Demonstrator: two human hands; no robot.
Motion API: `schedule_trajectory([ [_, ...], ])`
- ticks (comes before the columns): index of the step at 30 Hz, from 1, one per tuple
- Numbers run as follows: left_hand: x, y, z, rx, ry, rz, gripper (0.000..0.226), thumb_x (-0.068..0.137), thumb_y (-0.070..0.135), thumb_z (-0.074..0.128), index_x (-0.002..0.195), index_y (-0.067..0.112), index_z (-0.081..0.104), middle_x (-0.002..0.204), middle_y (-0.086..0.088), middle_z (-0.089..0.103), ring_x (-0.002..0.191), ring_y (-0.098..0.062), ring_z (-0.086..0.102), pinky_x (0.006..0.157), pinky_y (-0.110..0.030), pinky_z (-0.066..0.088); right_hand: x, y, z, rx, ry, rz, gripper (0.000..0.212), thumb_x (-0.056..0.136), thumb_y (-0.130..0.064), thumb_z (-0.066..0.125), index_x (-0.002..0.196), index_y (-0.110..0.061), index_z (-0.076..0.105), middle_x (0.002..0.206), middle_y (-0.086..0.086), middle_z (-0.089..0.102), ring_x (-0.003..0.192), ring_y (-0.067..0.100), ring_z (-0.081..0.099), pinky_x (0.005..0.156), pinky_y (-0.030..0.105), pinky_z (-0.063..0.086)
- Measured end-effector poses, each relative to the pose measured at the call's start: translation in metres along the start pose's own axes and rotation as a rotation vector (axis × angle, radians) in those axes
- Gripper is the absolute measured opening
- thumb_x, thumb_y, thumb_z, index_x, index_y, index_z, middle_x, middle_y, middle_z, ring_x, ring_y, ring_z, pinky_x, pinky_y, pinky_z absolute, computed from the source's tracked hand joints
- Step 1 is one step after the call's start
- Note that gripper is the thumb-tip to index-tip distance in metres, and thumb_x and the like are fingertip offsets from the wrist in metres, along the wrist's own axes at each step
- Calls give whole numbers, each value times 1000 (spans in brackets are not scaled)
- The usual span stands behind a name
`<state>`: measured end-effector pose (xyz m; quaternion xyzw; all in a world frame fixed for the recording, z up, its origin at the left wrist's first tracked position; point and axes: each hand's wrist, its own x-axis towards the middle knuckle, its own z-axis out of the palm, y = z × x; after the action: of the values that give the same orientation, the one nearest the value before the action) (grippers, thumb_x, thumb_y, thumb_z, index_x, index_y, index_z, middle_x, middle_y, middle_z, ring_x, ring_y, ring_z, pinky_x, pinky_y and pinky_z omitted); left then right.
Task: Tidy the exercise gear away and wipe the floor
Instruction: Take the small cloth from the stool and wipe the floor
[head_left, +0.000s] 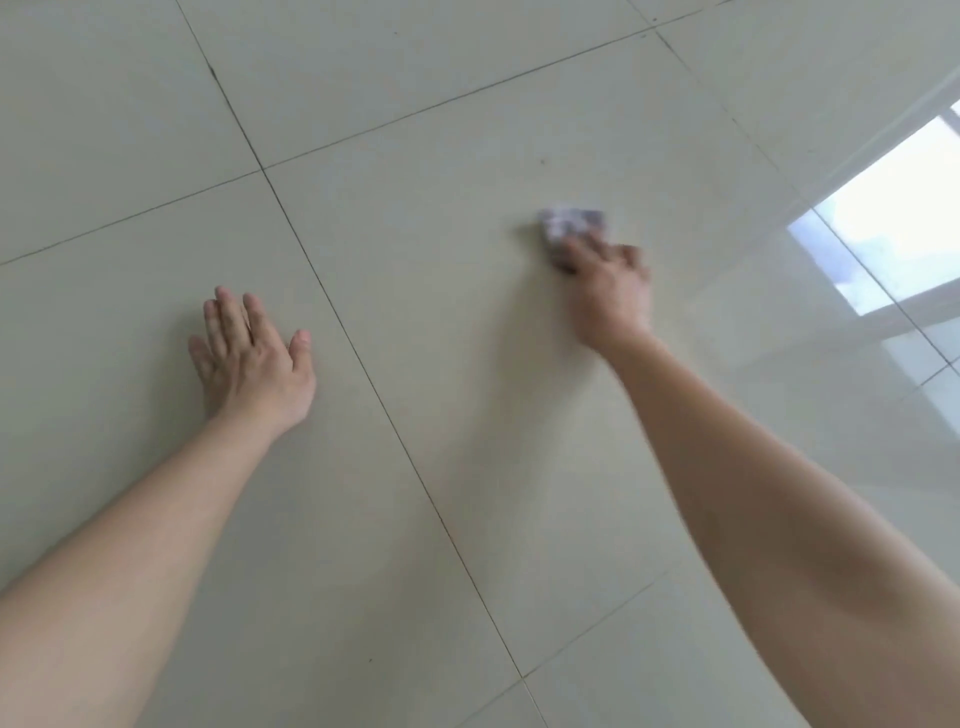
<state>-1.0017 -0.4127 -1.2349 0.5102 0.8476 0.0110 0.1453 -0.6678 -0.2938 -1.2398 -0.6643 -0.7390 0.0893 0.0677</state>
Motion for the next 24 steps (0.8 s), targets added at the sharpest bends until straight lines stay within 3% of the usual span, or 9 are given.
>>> schedule_trajectory([
  [3,12,3,6,10,-55,-31,72,101,46,23,155,6,-3,162,-13,-14,150,-24,-15,119,-52,-8,5,56,-17,24,43,537,55,90,-15,39,141,-33,43,151,0,38,123,38,38,99,40,30],
  [5,13,4,12,8,-61,-39,70,101,46,21,155,7,-3,163,-11,-14,149,-22,-17,118,-52,-10,4,39,-15,19,53,564,55,90,-13,39,141,-31,43,151,1,36,123,38,36,100,42,28],
  [8,14,1,14,7,-68,-29,67,103,43,21,155,9,-3,163,-10,-14,149,-21,-17,117,-51,-10,4,-36,5,21,21,263,58,92,-16,42,146,-35,38,161,-2,25,127,35,34,102,40,26],
  [13,15,1,12,4,-88,-45,65,103,38,24,155,10,-3,163,-8,-15,149,-20,-17,118,-50,-10,-18,-175,32,24,-204,-430,55,94,-20,41,147,-33,40,161,0,25,130,35,33,99,39,27],
  [16,13,2,11,7,-92,-51,66,102,39,23,155,11,-4,163,-7,-16,149,-20,-17,117,-50,-10,-6,-191,32,-11,-271,-625,54,98,-21,36,149,-35,37,162,-3,25,133,32,33,100,36,27],
  [18,14,1,11,19,-107,-50,66,102,39,23,155,11,-5,162,-7,-18,149,-20,-18,117,-50,-11,21,-163,25,0,-259,-643,58,94,-18,34,148,-39,38,161,-5,28,132,33,36,102,37,28],
  [20,14,1,10,31,-127,-48,66,102,40,21,155,11,-8,162,-8,-20,148,-21,-20,117,-51,-12,55,-110,15,16,-173,-439,59,92,-18,35,146,-41,42,159,-4,32,130,36,37,105,40,27],
  [24,15,2,9,51,-159,-51,67,102,42,18,154,10,-12,160,-9,-24,147,-22,-24,116,-51,-13,101,2,-12,19,-1,460,61,88,-18,42,147,-35,39,159,-1,29,134,38,32,107,43,26],
])
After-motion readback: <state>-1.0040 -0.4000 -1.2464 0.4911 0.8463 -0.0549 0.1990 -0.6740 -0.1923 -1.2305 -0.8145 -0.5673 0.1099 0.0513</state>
